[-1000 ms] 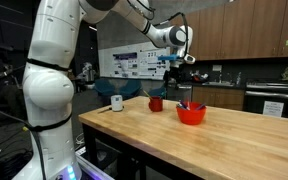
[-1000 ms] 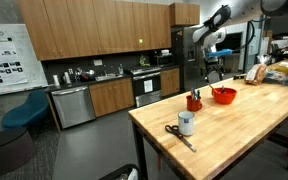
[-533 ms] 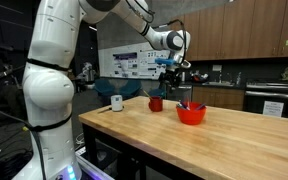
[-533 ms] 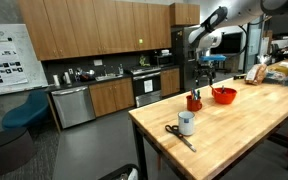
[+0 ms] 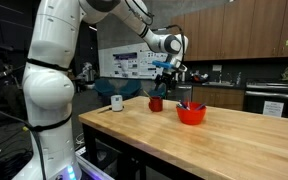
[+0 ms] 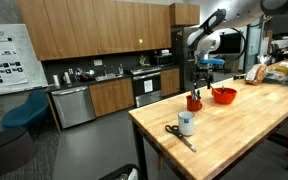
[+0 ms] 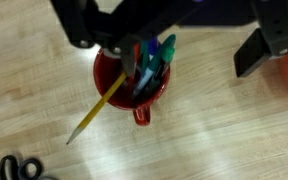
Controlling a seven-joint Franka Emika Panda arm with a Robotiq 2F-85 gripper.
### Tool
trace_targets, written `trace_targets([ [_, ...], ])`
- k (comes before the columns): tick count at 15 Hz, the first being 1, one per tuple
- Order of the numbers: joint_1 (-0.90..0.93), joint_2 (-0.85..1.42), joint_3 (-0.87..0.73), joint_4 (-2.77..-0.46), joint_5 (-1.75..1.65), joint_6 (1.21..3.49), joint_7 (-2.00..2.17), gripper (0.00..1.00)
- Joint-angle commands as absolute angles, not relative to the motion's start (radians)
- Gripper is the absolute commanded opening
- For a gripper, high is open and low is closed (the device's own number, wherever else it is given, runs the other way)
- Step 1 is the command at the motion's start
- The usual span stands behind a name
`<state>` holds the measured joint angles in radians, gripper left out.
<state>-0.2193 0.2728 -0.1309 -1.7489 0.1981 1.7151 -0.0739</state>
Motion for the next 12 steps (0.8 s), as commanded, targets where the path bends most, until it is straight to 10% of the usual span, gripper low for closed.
trace_targets([
  [1, -0.217, 0.258, -0.124, -1.781, 0.235, 1.731, -0.11, 1.0],
  [6, -0.217, 0.259, -0.12, -1.792, 0.255, 1.75, -0.138, 0.99],
  [12, -0.215, 0.265, -0.12, -1.81, 0.256, 1.837, -0.144, 0.49],
])
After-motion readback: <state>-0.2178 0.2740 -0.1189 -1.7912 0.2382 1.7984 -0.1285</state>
